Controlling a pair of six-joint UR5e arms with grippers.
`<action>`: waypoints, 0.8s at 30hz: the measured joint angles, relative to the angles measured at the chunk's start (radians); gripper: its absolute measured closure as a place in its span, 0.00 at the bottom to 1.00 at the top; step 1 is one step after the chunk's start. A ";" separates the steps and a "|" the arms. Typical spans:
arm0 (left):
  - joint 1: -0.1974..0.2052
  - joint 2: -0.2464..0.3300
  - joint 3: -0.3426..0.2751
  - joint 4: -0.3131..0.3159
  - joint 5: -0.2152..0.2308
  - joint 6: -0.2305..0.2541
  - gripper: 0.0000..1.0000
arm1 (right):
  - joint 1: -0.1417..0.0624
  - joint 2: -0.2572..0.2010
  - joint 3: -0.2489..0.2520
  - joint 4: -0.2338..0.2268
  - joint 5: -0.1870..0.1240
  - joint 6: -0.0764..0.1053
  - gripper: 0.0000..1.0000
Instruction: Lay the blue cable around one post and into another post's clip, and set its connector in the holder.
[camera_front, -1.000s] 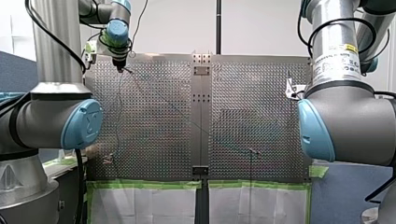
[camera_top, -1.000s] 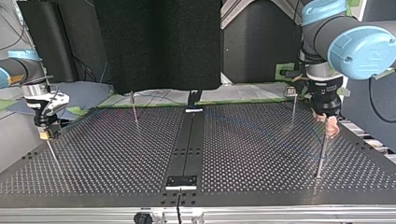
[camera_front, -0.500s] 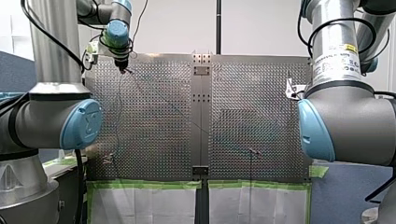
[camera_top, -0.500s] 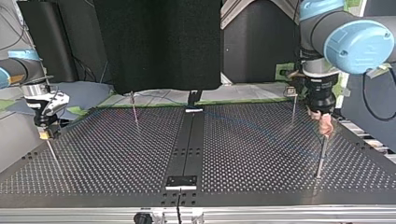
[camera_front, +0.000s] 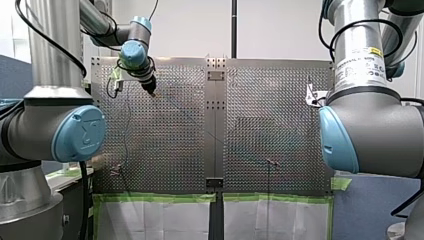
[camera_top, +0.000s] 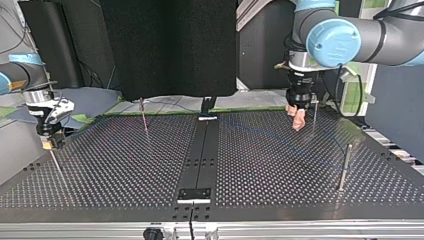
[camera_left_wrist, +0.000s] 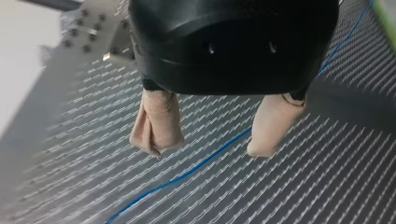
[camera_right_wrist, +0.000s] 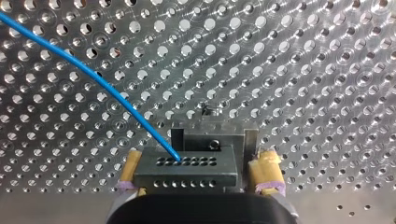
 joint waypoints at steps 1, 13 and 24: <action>-0.009 -0.009 -0.009 0.009 0.009 -0.009 0.00 | 0.000 0.000 0.000 0.000 0.000 0.000 0.00; -0.123 -0.123 -0.123 0.123 0.054 -0.042 0.00 | 0.000 0.000 0.000 0.000 0.000 0.000 0.00; -0.217 -0.217 -0.217 0.217 0.039 -0.040 0.00 | 0.000 0.000 0.000 0.000 0.000 0.000 0.00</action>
